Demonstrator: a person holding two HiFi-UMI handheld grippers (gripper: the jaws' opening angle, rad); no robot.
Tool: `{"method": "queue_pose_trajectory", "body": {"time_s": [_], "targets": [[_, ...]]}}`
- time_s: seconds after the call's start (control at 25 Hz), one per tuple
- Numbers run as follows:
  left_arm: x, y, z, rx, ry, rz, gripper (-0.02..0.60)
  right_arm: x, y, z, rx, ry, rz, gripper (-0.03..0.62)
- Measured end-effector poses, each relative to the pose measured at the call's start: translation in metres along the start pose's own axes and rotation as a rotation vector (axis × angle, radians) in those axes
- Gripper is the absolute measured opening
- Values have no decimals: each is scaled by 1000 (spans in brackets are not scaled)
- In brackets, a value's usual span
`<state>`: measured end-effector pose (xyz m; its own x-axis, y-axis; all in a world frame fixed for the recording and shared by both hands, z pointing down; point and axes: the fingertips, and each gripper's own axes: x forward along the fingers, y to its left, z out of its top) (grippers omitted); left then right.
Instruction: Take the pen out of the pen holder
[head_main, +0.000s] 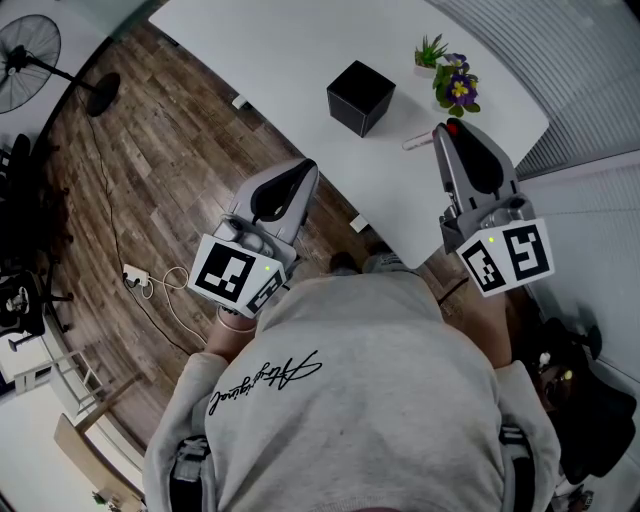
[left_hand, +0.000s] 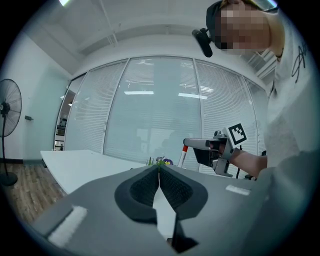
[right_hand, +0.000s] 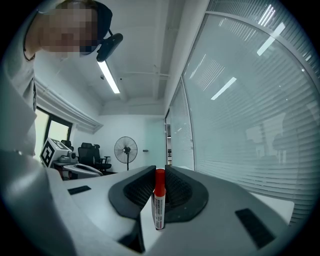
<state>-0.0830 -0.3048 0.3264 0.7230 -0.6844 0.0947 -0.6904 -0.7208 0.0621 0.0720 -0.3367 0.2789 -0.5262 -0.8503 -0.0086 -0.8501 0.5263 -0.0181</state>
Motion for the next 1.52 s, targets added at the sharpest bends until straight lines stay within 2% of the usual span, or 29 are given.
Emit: {"method": "queue_pose_trajectory", "body": {"time_s": [1.52], "targets": [[-8, -4, 0, 11, -1, -15, 2, -4, 12, 8, -41, -3, 1, 55]]}}
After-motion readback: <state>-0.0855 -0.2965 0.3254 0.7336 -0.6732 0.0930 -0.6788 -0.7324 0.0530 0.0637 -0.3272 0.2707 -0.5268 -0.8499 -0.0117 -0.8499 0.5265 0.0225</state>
